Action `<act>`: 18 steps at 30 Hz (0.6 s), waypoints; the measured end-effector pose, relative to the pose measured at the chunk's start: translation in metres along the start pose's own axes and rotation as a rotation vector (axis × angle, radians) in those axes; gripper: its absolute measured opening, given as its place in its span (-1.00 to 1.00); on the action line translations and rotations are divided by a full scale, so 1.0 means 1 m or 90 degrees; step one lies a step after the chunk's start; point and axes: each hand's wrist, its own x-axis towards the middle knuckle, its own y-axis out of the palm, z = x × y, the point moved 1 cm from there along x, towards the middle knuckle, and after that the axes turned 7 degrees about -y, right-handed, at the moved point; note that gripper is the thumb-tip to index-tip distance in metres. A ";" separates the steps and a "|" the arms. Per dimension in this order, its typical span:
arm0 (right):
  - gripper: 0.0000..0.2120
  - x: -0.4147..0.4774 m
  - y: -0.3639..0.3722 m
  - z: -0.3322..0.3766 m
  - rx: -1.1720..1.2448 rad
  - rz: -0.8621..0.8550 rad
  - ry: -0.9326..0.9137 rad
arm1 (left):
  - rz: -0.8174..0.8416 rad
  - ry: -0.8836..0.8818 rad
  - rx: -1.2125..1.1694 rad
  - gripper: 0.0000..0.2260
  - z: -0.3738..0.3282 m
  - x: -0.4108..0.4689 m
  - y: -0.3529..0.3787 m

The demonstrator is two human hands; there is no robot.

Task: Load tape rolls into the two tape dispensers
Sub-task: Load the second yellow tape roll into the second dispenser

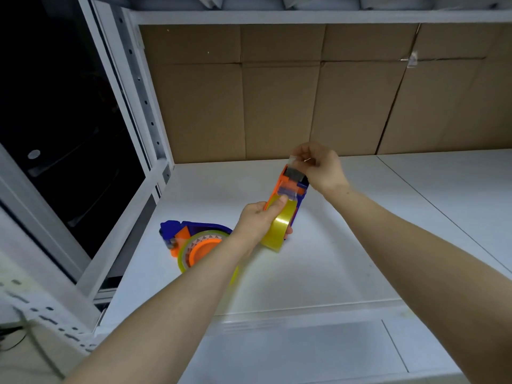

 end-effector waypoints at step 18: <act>-0.81 0.010 -0.011 0.001 0.022 -0.086 -0.034 | -0.021 0.019 0.009 -0.60 -0.001 0.000 -0.002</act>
